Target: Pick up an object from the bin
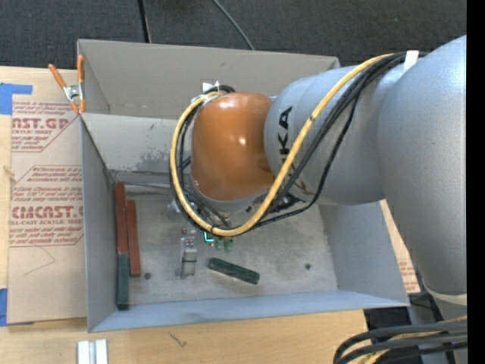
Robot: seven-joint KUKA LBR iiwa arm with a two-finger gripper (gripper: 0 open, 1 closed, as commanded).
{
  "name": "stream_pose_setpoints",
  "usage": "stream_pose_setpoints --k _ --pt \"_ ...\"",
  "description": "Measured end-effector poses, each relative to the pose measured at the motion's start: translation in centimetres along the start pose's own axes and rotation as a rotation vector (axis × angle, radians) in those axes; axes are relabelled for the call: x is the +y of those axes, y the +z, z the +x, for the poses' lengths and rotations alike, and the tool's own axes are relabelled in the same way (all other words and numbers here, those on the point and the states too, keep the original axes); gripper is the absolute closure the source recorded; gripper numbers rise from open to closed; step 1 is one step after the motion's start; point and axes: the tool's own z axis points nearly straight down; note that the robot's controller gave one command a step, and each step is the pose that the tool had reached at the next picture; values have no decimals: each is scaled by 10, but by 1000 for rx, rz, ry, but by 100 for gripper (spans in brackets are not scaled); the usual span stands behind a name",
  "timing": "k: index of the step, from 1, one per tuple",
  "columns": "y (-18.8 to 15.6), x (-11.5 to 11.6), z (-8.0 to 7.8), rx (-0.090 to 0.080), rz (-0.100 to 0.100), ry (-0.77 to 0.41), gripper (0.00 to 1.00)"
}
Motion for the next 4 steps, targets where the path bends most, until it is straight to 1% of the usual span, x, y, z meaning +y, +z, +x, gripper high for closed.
stream_pose_setpoints --k 1,2,3,4 --pt "-4 -1 -2 -7 -1 2 0" --pt "24 -68 11 -8 -2 49 0" --pt "32 -109 24 -6 0 -37 0" --pt "37 -134 20 -6 -1 76 0"
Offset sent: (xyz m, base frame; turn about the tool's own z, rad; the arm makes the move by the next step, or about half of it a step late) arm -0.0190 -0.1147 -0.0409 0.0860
